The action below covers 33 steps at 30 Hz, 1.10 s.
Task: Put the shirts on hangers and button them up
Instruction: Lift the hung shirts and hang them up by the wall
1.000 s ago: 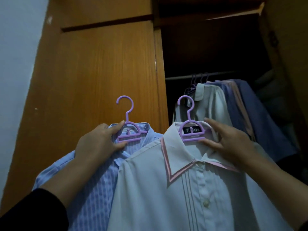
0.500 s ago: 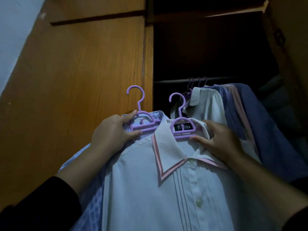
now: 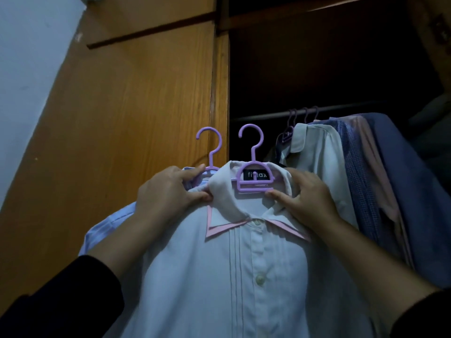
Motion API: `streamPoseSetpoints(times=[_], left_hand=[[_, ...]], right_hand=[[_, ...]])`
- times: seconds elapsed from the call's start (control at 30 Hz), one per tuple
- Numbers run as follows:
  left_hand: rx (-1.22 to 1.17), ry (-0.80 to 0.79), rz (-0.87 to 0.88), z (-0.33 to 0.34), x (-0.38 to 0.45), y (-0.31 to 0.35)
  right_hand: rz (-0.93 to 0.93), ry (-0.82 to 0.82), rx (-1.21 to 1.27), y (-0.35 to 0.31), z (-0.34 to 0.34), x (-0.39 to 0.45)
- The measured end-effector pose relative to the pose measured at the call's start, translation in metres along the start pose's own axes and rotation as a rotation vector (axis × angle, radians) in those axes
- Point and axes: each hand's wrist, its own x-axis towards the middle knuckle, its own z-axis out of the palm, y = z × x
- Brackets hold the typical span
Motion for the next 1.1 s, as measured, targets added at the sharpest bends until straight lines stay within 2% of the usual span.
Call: streamPoseSetpoints(times=[0.13, 0.27, 0.43, 0.67, 0.87, 1.1], left_hand=[[-0.078, -0.013, -0.001, 0.002, 0.005, -0.005], [-0.153, -0.028, -0.027, 0.001, 0.012, -0.011], [-0.202, -0.029, -0.036, 0.0, 0.018, -0.012], [-0.189, -0.034, -0.01, 0.0, 0.02, -0.012], [-0.116, -0.123, -0.077, -0.003, 0.028, -0.011], [-0.15, -0.039, -0.176, -0.013, 0.026, -0.024]], right_hand=[[-0.098, -0.088, 0.124, 0.007, -0.012, -0.01], [-0.218, -0.136, -0.088, 0.034, -0.029, -0.017], [-0.153, -0.26, -0.217, 0.042, -0.047, -0.026], [-0.191, -0.217, -0.229, 0.04, -0.061, -0.02], [-0.07, -0.206, -0.204, 0.039, -0.071, -0.017], [0.325, -0.164, -0.261, 0.084, -0.102, -0.027]])
